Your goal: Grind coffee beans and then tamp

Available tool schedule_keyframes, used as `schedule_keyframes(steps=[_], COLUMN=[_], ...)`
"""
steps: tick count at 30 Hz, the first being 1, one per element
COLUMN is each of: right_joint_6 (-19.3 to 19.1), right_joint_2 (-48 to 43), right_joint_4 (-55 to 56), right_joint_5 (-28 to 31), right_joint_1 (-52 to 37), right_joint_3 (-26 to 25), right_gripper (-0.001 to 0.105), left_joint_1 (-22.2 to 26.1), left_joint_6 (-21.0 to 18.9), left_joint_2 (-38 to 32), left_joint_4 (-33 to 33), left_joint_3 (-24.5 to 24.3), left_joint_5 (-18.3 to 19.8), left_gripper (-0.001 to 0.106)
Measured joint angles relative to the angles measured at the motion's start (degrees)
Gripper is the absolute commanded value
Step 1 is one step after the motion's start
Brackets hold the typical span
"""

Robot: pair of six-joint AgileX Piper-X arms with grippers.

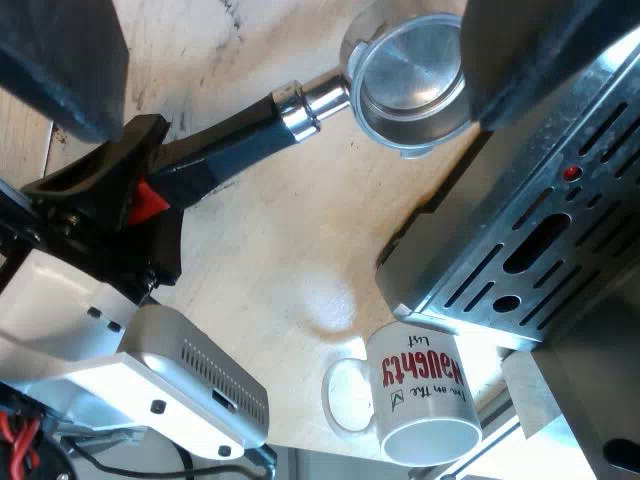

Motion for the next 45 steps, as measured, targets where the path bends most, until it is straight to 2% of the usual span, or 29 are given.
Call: schedule_keyframes(steps=[6, 11, 19, 24, 30, 36, 45], right_joint_6=[0.0, 0.0, 1.0, -4.2, -7.4, -7.1, -5.1], right_joint_2=[0.1, 1.7, 4.0, 4.0, 4.3, 6.8, 10.8], right_joint_4=[-3.5, -5.5, -8.9, -9.0, -9.0, -9.0, -12.5], right_joint_5=[0.0, 0.0, -1.6, -4.4, -7.0, -9.1, -9.0], right_joint_1=[0.0, -0.2, -5.7, -8.5, -10.7, -10.8, -10.8], right_joint_3=[2.7, 2.8, 2.8, 2.8, 2.8, 2.8, 2.7], right_gripper=[0.000, 0.000, 0.000, 0.000, 0.000, 0.000, 0.000], left_joint_1=[0.0, 0.0, 0.0, 0.0, 0.0, 0.0, 0.0], left_joint_6=[0.0, 0.0, 0.0, 0.0, 0.0, 0.0, 0.0], left_joint_2=[0.0, 0.0, 0.0, 0.0, 0.0, 0.0, 0.0], left_joint_4=[0.0, 0.0, 0.3, 0.7, 0.7, 0.7, 0.7], left_joint_3=[0.0, 0.0, 0.0, 0.0, 0.0, 0.0, 0.3], left_joint_5=[0.0, 0.0, 0.0, -0.1, -0.1, -0.1, -0.1], left_gripper=[0.071, 0.071, 0.071, 0.071, 0.071, 0.071, 0.071])
